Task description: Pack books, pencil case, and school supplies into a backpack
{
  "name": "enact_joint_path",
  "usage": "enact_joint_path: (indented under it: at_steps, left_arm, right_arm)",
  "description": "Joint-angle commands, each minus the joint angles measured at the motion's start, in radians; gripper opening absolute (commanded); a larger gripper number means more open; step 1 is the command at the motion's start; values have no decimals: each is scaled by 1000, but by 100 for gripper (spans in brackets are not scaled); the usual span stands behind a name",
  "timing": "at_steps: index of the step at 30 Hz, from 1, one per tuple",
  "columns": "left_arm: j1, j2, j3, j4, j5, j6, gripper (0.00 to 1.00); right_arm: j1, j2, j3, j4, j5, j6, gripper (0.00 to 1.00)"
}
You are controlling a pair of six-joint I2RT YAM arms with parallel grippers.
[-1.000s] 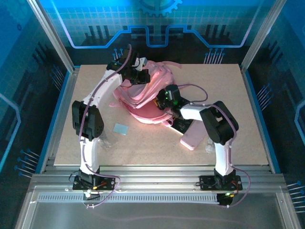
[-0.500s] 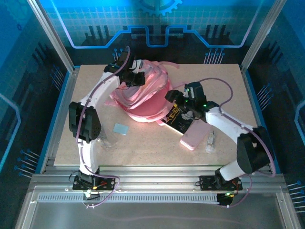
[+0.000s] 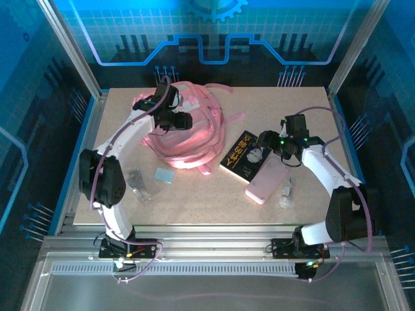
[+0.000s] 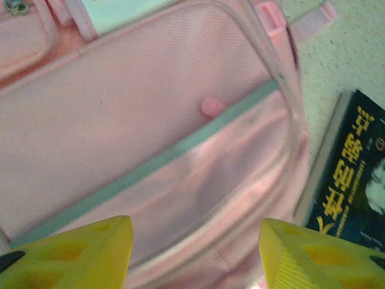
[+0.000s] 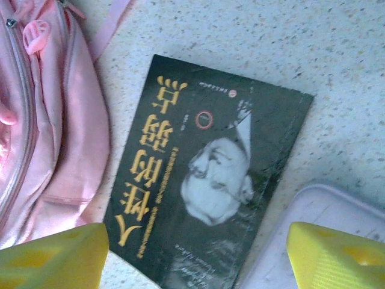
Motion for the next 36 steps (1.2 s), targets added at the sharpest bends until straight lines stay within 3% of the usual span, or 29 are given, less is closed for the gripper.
enact_joint_path:
  at_steps: [1, 5, 8, 9, 15, 25, 36]
  left_arm:
    - [-93, -112, -56, 90, 22, -61, 58]
    - [-206, -157, -181, 248, 76, -120, 59]
    - [-268, -143, -259, 371, 79, -183, 58]
    - [-282, -131, -273, 398, 74, -202, 58]
    - [-340, -2, -278, 511, 58, -225, 54]
    - [-364, 215, -162, 437, 96, -198, 50]
    - [-364, 273, -159, 369, 28, -217, 53]
  right_arm:
    - [-40, 67, 18, -13, -11, -101, 78]
    - [-95, 144, 25, 28, -73, -124, 78]
    - [-107, 195, 32, 71, -123, -154, 70]
    - [-107, 213, 37, 81, -140, -168, 64]
    - [-113, 310, 74, 101, -129, -177, 59]
    - [-76, 419, 125, 124, -184, -140, 57]
    - [-4, 472, 233, 164, -359, -133, 57]
